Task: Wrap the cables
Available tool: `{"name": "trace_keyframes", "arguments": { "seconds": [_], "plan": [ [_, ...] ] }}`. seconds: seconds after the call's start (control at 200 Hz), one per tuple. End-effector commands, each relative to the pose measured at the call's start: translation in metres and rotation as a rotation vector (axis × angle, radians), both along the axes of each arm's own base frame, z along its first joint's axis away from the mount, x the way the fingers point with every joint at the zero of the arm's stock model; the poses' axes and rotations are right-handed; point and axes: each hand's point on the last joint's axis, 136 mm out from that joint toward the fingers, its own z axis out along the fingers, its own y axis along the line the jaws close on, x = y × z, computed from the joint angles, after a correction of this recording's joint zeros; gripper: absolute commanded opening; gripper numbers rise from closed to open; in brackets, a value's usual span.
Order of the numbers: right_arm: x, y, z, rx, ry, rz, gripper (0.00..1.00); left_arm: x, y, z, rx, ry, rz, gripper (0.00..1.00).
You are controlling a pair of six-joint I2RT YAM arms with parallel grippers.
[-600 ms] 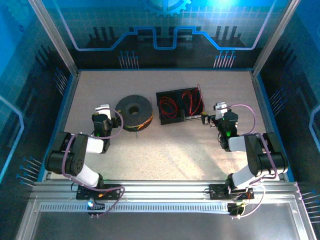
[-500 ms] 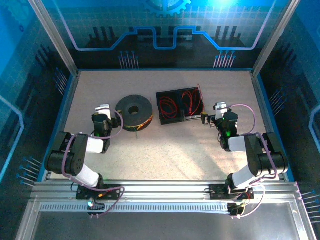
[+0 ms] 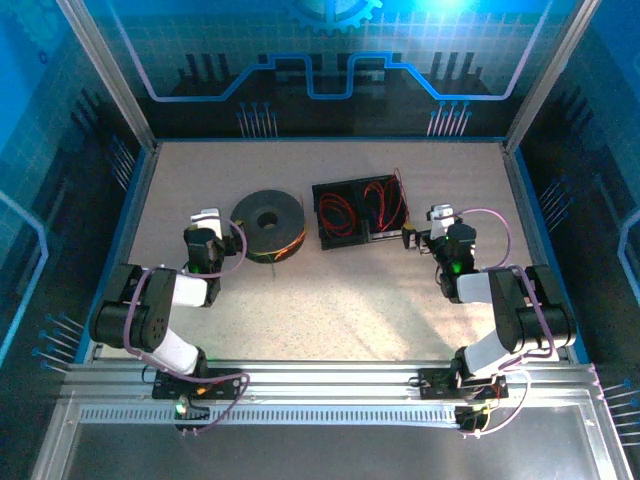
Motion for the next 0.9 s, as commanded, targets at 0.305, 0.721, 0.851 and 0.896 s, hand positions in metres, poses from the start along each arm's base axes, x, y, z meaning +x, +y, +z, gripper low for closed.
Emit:
{"name": "trace_keyframes", "arguments": {
  "seconds": [0.305, 0.721, 0.851, 0.896],
  "plan": [
    [0.005, -0.002, 0.005, 0.011, -0.014, 0.005, 1.00, 0.006, -0.001, 0.013, 0.008, -0.045, -0.006, 0.99],
    [-0.031, -0.001, 0.071, -0.015, -0.155, -0.073, 1.00, -0.028, 0.006, 0.082, 0.017, -0.193, 0.073, 0.99],
    [-0.047, 0.002, 0.118, 0.135, -0.139, -0.103, 1.00, -0.044, 0.000, 0.133, -0.097, -0.263, 0.058, 0.99],
    [-0.056, 0.006, 0.127, 0.181, -0.093, -0.092, 1.00, -0.053, -0.005, 0.150, -0.152, -0.297, 0.032, 0.99]
  ]
}}
